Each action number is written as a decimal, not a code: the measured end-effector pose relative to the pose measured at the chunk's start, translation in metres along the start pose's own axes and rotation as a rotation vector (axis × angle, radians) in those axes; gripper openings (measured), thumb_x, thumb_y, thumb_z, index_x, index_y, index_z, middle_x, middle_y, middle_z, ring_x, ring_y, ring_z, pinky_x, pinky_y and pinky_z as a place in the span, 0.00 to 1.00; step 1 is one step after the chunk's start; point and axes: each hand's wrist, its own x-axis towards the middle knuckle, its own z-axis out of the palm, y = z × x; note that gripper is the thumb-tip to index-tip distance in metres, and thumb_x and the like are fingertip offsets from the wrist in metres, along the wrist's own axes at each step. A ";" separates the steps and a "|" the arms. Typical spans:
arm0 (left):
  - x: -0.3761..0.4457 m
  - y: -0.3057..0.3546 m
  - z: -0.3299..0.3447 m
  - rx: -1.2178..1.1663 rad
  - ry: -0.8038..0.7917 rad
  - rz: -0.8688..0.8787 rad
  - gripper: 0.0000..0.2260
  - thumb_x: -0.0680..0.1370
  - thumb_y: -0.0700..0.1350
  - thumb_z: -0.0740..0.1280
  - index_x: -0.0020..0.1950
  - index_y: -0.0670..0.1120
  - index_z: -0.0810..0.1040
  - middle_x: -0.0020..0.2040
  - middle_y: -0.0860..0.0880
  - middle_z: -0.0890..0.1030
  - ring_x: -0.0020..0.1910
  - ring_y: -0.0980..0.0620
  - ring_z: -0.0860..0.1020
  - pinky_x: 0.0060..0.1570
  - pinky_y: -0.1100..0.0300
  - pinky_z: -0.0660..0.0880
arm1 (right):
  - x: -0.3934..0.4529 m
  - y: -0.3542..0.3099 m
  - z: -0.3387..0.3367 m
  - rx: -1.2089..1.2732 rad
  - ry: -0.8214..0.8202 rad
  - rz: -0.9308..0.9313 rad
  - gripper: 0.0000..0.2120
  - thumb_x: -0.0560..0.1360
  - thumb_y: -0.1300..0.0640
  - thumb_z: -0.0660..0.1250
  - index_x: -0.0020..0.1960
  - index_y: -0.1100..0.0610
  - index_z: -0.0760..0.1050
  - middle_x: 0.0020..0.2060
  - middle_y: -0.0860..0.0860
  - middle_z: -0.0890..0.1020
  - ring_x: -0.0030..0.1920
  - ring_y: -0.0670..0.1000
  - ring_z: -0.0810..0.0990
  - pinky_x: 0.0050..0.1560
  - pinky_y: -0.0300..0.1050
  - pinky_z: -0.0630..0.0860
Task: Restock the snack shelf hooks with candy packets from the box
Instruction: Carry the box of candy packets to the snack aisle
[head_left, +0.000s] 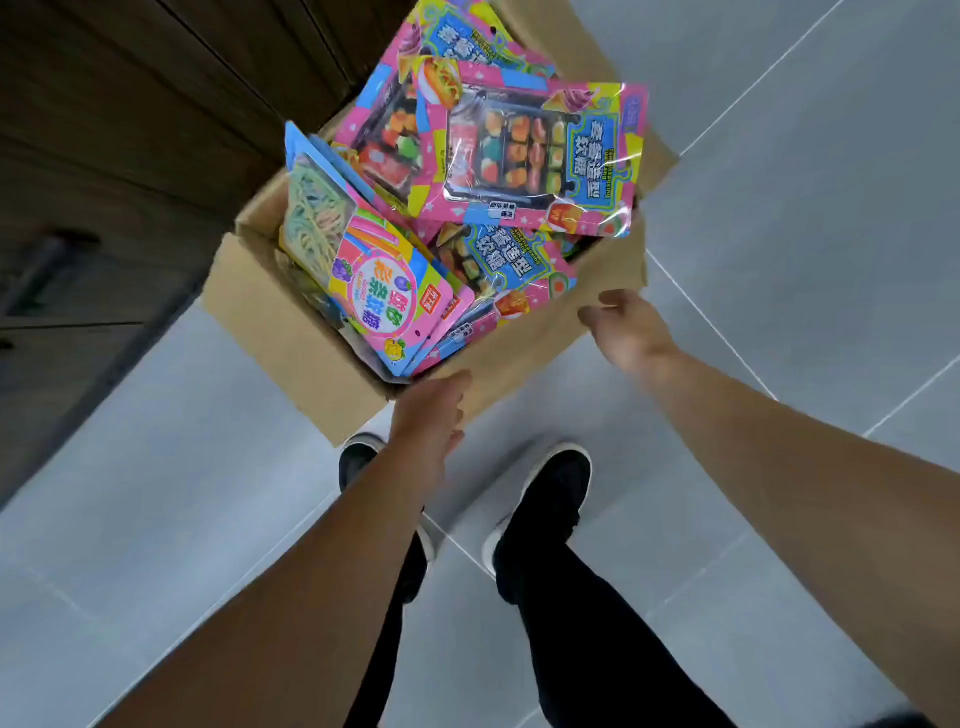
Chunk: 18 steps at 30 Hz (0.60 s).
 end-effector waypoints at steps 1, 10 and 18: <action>0.015 -0.001 0.006 -0.093 0.012 -0.047 0.13 0.73 0.55 0.71 0.53 0.50 0.80 0.51 0.48 0.80 0.55 0.46 0.78 0.55 0.52 0.75 | 0.017 0.000 0.005 0.048 0.027 0.018 0.24 0.72 0.46 0.67 0.66 0.53 0.72 0.52 0.48 0.75 0.54 0.54 0.76 0.53 0.41 0.71; 0.090 -0.009 0.027 -0.627 -0.029 -0.293 0.25 0.78 0.55 0.66 0.66 0.37 0.69 0.60 0.40 0.76 0.54 0.39 0.79 0.53 0.44 0.78 | 0.098 -0.021 0.019 0.605 -0.042 0.050 0.14 0.76 0.52 0.68 0.59 0.53 0.72 0.40 0.47 0.80 0.35 0.43 0.81 0.38 0.42 0.82; 0.098 -0.016 0.013 -0.639 0.015 -0.175 0.17 0.80 0.49 0.65 0.63 0.39 0.69 0.56 0.41 0.75 0.46 0.43 0.80 0.48 0.48 0.78 | 0.084 0.010 0.034 0.758 -0.064 0.142 0.04 0.76 0.66 0.63 0.45 0.58 0.73 0.37 0.54 0.81 0.36 0.49 0.81 0.36 0.44 0.83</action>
